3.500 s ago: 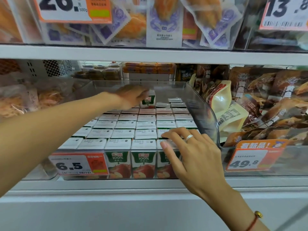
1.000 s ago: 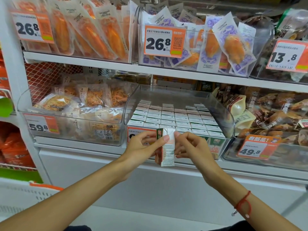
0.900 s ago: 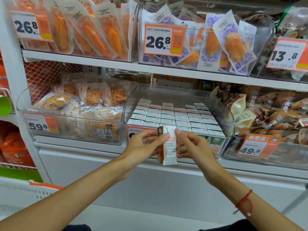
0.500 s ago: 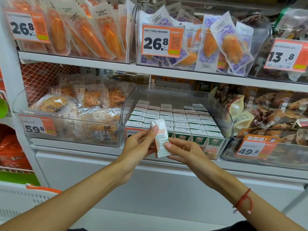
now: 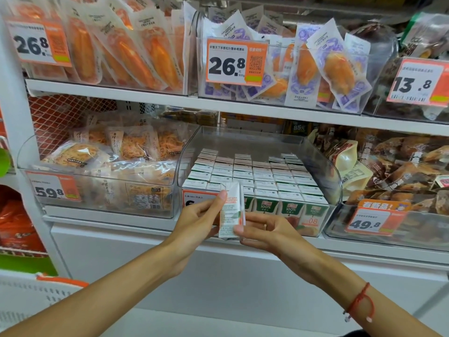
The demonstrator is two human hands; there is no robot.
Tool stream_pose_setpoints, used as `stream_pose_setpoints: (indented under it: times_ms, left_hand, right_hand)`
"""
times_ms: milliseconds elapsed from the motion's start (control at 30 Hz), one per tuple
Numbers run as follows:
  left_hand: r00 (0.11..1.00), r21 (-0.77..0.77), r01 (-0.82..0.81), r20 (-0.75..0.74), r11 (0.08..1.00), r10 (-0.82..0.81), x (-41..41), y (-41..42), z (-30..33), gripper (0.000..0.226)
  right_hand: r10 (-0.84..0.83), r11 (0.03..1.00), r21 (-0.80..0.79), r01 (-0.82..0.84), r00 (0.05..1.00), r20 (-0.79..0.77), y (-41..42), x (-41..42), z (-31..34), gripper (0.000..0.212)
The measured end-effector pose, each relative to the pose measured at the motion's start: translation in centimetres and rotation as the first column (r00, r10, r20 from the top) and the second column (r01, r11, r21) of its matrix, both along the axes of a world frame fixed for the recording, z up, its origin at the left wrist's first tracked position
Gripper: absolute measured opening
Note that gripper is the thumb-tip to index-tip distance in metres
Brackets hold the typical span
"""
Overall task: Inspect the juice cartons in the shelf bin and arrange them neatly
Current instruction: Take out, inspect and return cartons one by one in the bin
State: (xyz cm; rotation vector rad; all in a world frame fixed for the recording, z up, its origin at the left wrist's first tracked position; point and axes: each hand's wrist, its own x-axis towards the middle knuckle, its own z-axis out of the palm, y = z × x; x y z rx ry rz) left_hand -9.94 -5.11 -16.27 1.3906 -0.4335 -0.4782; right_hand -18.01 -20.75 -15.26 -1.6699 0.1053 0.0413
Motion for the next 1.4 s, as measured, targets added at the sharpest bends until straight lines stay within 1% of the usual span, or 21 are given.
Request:
stream_pose_setpoints:
  times_ms: [100,167,267,367,433,500,567,600,667,733,867,933,1033,1067,1133,1167,1200,1233,1300,1333,1400]
  left_hand:
    - [0.994,-0.040,-0.108,0.004,0.993,0.108,0.2,-0.2,0.2,0.029]
    - [0.983,-0.067,-0.183,0.000,0.981,0.184,0.3,-0.3,0.3,0.022]
    - [0.988,-0.041,-0.153,0.017,0.987,0.153,-0.2,-0.6,0.3,0.023]
    - [0.988,-0.002,-0.150,0.042,0.989,0.150,-0.5,-0.8,-0.1,0.031]
    - [0.989,-0.007,-0.142,0.049,0.990,0.142,-0.1,-0.6,-0.1,0.026]
    - [0.996,-0.021,-0.081,0.034,0.997,0.081,0.4,-0.2,0.0,0.022]
    - [1.000,-0.021,0.008,0.023,1.000,-0.007,0.8,0.0,0.0,0.028]
    - [0.999,-0.020,0.047,0.022,0.999,-0.046,0.8,0.1,0.1,0.031]
    - [0.996,-0.040,0.083,0.022,0.996,-0.082,0.8,0.2,0.1,0.030]
    - [0.999,-0.065,0.038,0.018,0.997,-0.037,0.7,0.4,0.1,0.028]
    - [0.995,-0.002,-0.089,0.033,0.996,0.089,0.3,0.3,-0.3,0.023]
    - [0.997,0.025,-0.073,0.018,0.997,0.073,-0.2,0.1,-0.1,0.020]
    - [1.000,0.052,0.006,0.022,0.999,-0.007,-0.8,-0.2,0.4,0.022]
    - [1.000,0.055,0.015,0.026,0.998,-0.017,-0.9,-0.3,0.5,0.027]
    - [1.000,0.051,0.011,0.012,0.999,-0.011,-0.9,-0.3,0.6,0.031]
    - [1.000,0.046,0.008,-0.006,0.999,-0.008,-0.7,-0.2,0.7,0.031]
    - [1.000,0.038,0.010,-0.029,0.999,-0.009,-0.5,-0.1,0.9,0.032]
    - [0.999,0.031,0.021,-0.051,0.999,-0.019,-0.3,0.1,1.0,0.034]
    - [0.994,0.026,0.065,-0.092,0.998,-0.062,0.4,0.7,1.4,0.041]
    - [0.989,0.024,0.093,-0.116,0.995,-0.090,0.6,0.9,1.4,0.045]
    - [0.977,0.022,0.145,-0.160,0.989,-0.140,0.9,1.2,1.3,0.049]
  right_hand:
    - [-0.100,0.993,-0.063,0.104,0.993,0.065,0.2,0.1,0.1,0.031]
    - [-0.198,0.965,-0.151,0.216,0.972,0.125,0.4,0.1,0.2,0.026]
    - [-0.289,0.888,-0.294,0.354,0.926,0.242,0.7,0.2,-0.1,0.033]
    - [-0.256,0.851,-0.394,0.348,0.929,0.269,0.6,0.2,-0.5,0.043]
    - [-0.227,0.896,-0.345,0.281,0.955,0.189,0.1,0.2,-0.2,0.045]
    - [-0.148,0.963,-0.215,0.161,0.986,0.077,-0.4,0.0,0.2,0.044]
    - [-0.065,0.986,-0.150,0.069,0.997,0.029,-0.6,-0.1,0.3,0.040]
    - [-0.049,0.990,-0.131,0.053,0.998,0.037,-0.6,-0.2,0.2,0.037]
    - [-0.082,0.991,-0.103,0.089,0.994,0.074,-0.6,-0.1,0.2,0.033]
    - [-0.163,0.982,-0.086,0.171,0.982,0.098,-0.6,0.0,0.2,0.034]
    - [-0.286,0.935,-0.167,0.313,0.944,0.164,-0.5,0.0,0.1,0.035]
    - [-0.319,0.893,-0.248,0.375,0.917,0.240,-0.2,0.0,0.0,0.035]
    - [-0.343,0.773,-0.413,0.481,0.865,0.366,0.4,-0.2,-0.3,0.040]
    - [-0.329,0.742,-0.444,0.503,0.850,0.412,0.7,-0.3,-0.4,0.041]
    - [-0.272,0.722,-0.467,0.511,0.830,0.487,1.3,-0.5,-0.5,0.042]
    - [-0.247,0.728,-0.470,0.499,0.831,0.499,1.5,-0.6,-0.4,0.041]
    - [-0.228,0.759,-0.453,0.468,0.842,0.490,1.5,-0.7,-0.2,0.038]
    - [-0.218,0.809,-0.408,0.423,0.861,0.460,1.4,-0.7,0.0,0.032]
    - [-0.204,0.918,-0.253,0.304,0.913,0.354,0.9,-0.6,0.6,0.020]
    - [-0.191,0.946,-0.198,0.256,0.935,0.298,0.6,-0.7,0.8,0.021]
    - [-0.158,0.966,-0.166,0.197,0.962,0.223,0.2,-0.7,0.8,0.032]
